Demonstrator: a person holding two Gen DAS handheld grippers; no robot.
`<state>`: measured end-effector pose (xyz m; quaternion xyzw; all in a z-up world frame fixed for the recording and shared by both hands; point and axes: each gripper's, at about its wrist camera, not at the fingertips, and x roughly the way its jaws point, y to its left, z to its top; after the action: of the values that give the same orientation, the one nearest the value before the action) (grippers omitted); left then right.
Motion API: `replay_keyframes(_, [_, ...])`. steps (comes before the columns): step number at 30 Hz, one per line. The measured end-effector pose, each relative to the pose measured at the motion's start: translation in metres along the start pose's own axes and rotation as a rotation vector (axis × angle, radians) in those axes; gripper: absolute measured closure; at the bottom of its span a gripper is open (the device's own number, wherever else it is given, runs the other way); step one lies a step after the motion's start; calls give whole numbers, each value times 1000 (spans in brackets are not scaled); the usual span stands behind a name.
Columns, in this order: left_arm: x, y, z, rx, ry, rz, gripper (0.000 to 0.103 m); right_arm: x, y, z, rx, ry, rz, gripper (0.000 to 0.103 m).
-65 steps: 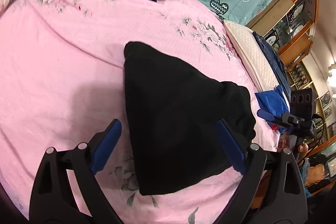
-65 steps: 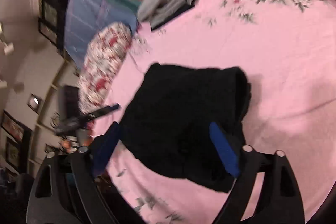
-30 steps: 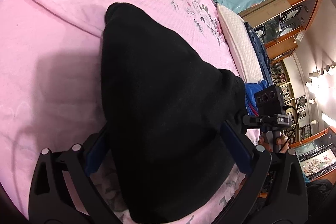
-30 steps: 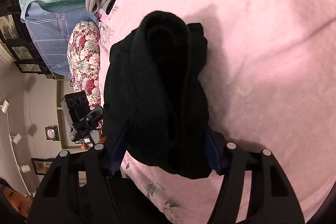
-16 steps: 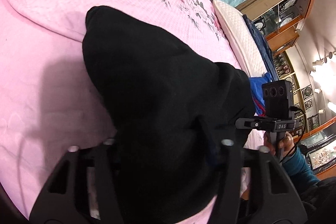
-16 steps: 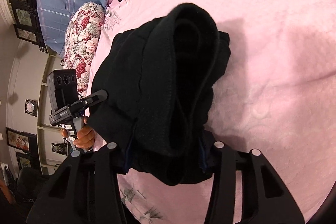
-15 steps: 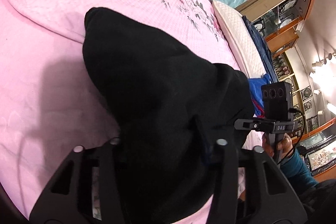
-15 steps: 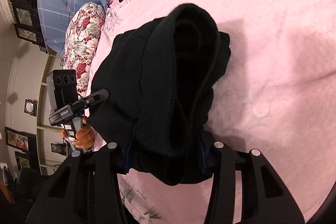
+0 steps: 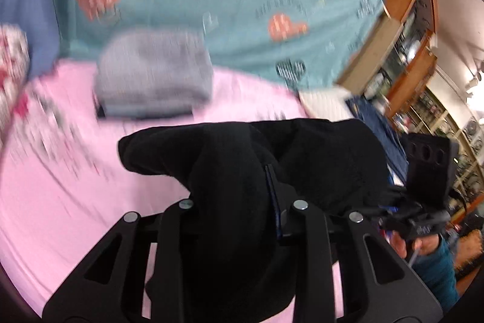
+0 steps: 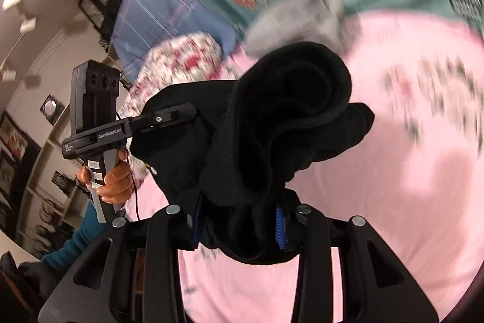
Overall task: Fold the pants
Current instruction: 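Carry the pants bundle with the right gripper onto the grey clothes stack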
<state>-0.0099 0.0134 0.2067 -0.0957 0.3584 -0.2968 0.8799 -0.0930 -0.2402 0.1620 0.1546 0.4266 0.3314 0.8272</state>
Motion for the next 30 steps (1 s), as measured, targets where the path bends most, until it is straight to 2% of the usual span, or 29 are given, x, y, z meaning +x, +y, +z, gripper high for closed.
replay_keyframes(3, [-21,1,72,6,-137,35,75,-5,32,75,-127,-102,-8,67])
replay_keyframes(5, [-29,10,107,-25,-239,41,75,-4,47,119,-188,-170,-17,67])
replay_keyframes(7, [-23,26,136,-43,-301,54,75,3,54,159,-243,-239,-20,66])
replay_keyframes(9, [-4,48,160,-54,-296,82,75,18,43,192,-243,-270,-6,66])
replay_keyframes(11, [40,83,182,-83,-263,131,75,48,22,222,-236,-285,-15,67])
replay_keyframes(14, [111,130,193,-105,-192,224,75,108,-28,256,-168,-257,-40,67])
replay_keyframes(16, [170,176,185,-144,-98,316,69,150,-67,271,-112,-222,-93,67])
replay_keyframes(17, [200,202,175,-185,-29,388,59,170,-87,275,-81,-194,-142,67])
replay_keyframes(18, [222,225,163,-230,18,414,26,193,-112,277,-30,-140,-216,67])
replay_keyframes(19, [228,238,153,-261,7,408,12,216,-136,275,17,-75,-310,61])
replay_keyframes(20, [227,250,141,-294,-53,376,2,234,-161,269,53,-45,-401,37])
replay_keyframes(21, [226,254,135,-301,-87,341,2,240,-180,260,108,-76,-426,22])
replay_keyframes(22, [224,257,129,-296,-108,315,2,241,-198,253,185,-98,-376,3])
replay_keyframes(24, [219,257,124,-298,-112,294,2,246,-222,240,291,-83,-225,1])
replay_keyframes(25, [217,253,125,-295,-106,308,2,247,-227,236,317,-82,-185,1])
replay_keyframes(27, [212,243,132,-282,-98,348,2,242,-217,239,258,-96,-256,1])
replay_keyframes(29, [188,223,142,-255,-132,361,2,231,-196,247,200,-95,-341,1])
replay_keyframes(30, [170,210,147,-242,-158,369,2,223,-184,252,168,-93,-346,1])
